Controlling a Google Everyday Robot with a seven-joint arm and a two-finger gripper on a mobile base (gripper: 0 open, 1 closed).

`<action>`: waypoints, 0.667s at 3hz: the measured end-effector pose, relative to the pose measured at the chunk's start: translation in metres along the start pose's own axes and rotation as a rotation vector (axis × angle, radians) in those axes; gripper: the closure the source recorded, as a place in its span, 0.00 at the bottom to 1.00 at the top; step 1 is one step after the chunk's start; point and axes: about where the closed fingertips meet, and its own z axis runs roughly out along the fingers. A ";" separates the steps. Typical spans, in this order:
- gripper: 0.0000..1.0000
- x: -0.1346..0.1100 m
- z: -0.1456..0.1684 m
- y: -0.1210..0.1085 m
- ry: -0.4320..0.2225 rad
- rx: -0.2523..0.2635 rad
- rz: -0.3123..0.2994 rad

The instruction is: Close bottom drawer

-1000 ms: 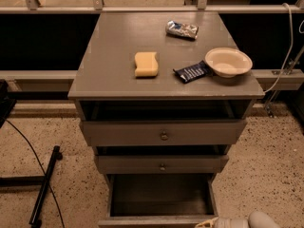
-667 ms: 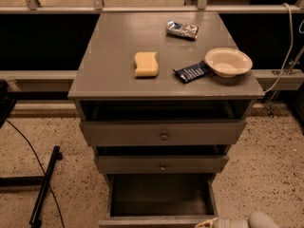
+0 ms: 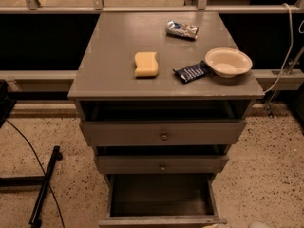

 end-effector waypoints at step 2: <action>1.00 0.019 0.041 -0.019 -0.013 0.052 0.015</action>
Offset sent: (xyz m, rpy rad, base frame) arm 0.0436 0.0175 -0.0485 0.0201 -0.0322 -0.0840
